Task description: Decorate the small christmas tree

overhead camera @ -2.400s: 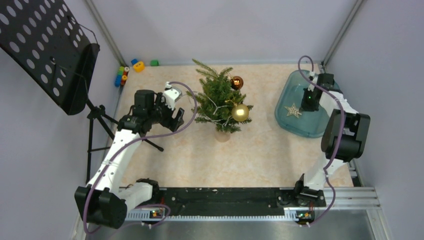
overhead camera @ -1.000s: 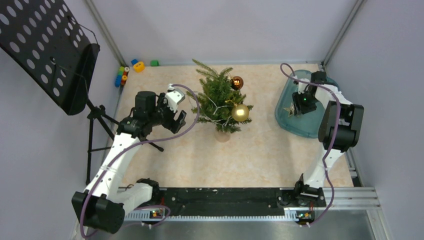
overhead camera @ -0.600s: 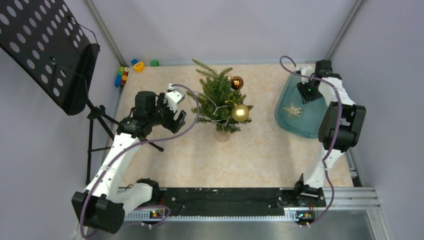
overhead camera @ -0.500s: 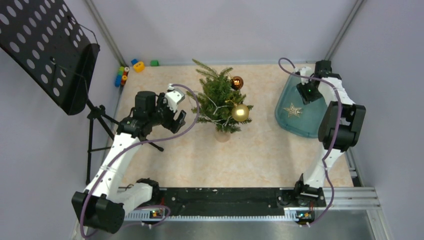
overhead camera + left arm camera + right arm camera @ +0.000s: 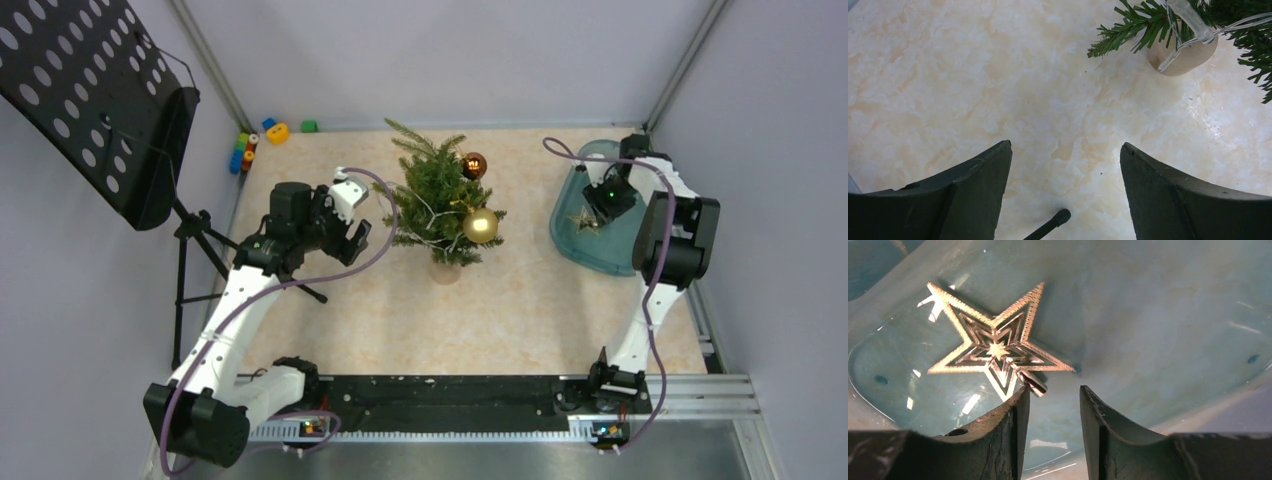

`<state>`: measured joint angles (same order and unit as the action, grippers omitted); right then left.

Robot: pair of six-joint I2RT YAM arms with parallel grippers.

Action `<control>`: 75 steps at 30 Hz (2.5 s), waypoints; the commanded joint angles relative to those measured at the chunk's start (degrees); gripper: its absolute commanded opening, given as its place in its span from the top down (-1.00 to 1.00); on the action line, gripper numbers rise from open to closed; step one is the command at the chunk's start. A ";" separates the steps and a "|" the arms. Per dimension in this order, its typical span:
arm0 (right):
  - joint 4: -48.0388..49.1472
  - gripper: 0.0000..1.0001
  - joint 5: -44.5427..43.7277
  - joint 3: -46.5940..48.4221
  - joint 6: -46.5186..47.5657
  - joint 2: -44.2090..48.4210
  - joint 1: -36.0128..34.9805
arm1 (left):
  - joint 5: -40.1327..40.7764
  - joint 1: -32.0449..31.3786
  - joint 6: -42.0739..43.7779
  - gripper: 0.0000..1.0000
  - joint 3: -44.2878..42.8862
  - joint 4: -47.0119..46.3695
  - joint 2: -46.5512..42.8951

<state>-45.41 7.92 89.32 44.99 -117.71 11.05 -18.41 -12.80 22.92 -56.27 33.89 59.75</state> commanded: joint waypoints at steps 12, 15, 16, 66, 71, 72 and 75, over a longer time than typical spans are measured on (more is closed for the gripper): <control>-3.96 0.34 4.18 0.48 5.13 -2.78 -1.85 | 1.29 0.05 0.52 -0.68 -1.83 -1.08 -0.43; -3.02 0.58 5.57 -1.41 4.19 -0.98 -2.24 | 1.14 0.05 0.54 -0.68 -1.83 -1.06 -0.64; -2.57 0.63 5.75 -2.24 3.69 -0.35 -2.33 | 1.07 0.05 0.53 -0.68 -1.83 -1.02 -0.82; 14.12 0.21 -6.32 -22.23 -59.05 20.51 -4.46 | 0.95 -2.32 0.09 -0.69 -2.77 0.02 0.00; 13.53 0.16 -12.37 -19.62 -58.98 20.34 -4.49 | 0.47 -2.19 0.03 -0.69 -3.27 0.78 0.44; 13.43 0.13 -12.35 -18.88 -58.86 20.11 -4.46 | 0.48 -2.15 0.00 -0.69 -3.38 0.89 0.66; 13.33 0.07 -12.01 -17.27 -58.59 17.87 -4.43 | 0.33 -1.78 -0.02 -0.69 -3.41 1.07 1.26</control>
<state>-31.99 -1.30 67.96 -12.47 -97.60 6.98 -17.08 -14.92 23.07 -57.39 34.98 60.16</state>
